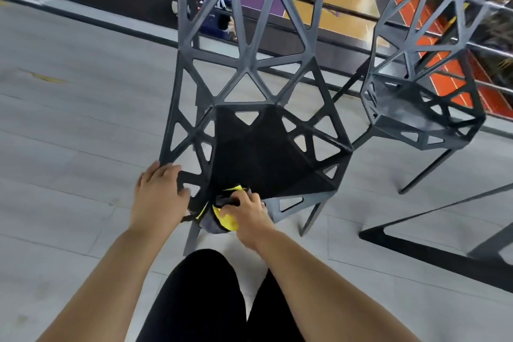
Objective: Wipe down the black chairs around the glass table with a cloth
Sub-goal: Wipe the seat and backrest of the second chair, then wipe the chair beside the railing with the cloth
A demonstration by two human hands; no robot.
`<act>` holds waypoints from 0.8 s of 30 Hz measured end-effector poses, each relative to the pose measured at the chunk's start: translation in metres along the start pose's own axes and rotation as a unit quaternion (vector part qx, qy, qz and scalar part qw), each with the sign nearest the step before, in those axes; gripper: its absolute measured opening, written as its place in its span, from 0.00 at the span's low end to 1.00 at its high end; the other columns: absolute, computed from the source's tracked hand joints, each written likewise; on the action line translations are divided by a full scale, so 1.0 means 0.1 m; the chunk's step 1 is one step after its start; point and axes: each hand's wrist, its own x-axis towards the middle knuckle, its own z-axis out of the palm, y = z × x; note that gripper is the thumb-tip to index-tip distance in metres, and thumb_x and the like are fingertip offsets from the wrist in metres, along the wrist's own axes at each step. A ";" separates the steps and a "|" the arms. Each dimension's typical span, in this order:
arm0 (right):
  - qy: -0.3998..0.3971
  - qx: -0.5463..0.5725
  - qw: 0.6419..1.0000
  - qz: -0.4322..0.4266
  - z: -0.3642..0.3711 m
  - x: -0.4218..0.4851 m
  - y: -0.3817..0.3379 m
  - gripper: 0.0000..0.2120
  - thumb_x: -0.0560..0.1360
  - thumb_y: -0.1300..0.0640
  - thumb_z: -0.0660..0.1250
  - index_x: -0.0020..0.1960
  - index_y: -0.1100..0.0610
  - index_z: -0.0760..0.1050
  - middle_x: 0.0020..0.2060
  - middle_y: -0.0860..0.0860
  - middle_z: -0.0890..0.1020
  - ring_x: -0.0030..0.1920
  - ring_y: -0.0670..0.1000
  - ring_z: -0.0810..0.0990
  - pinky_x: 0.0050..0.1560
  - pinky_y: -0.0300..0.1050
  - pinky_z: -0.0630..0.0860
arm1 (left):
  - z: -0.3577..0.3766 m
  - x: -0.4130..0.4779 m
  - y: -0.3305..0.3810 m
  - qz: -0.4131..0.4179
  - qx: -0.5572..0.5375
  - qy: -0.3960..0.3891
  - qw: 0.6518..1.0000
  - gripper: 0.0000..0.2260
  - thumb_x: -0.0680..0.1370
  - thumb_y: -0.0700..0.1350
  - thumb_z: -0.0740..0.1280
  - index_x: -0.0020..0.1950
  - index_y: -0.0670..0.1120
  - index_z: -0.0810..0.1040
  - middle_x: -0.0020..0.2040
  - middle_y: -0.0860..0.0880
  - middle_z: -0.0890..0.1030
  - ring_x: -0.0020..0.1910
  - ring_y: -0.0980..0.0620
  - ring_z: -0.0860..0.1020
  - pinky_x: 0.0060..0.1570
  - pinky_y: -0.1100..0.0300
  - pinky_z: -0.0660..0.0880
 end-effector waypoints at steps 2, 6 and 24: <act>0.016 -0.026 1.000 -0.003 -0.05 -0.08 0.29 0.30 0.70 0.72 0.62 0.60 0.41 0.74 0.65 0.45 0.61 0.61 0.54 0.61 0.65 0.51 0.64 | 0.06 0.04 0.15 0.013 0.000 -0.004 1.000 0.21 0.76 0.43 0.64 0.69 0.42 0.70 0.68 0.45 0.73 0.74 0.46 0.58 0.72 0.51 0.55; 0.045 -0.068 0.997 -0.014 -0.09 -0.22 0.87 0.27 0.71 0.70 0.64 0.62 0.43 0.74 0.66 0.48 0.63 0.64 0.55 0.61 0.66 0.51 0.63 | 0.27 0.11 0.53 0.045 0.016 -0.036 0.998 0.21 0.77 0.45 0.63 0.70 0.43 0.68 0.69 0.46 0.71 0.75 0.47 0.56 0.72 0.49 0.54; 0.171 0.226 0.919 0.273 -1.85 -0.77 1.36 0.20 0.64 0.62 0.71 0.55 0.49 0.80 0.61 0.53 0.72 0.59 0.60 0.70 0.55 0.44 0.70 | -0.44 0.68 2.50 0.129 0.072 -0.321 0.936 0.23 0.79 0.50 0.60 0.74 0.49 0.63 0.71 0.50 0.68 0.72 0.49 0.62 0.69 0.54 0.62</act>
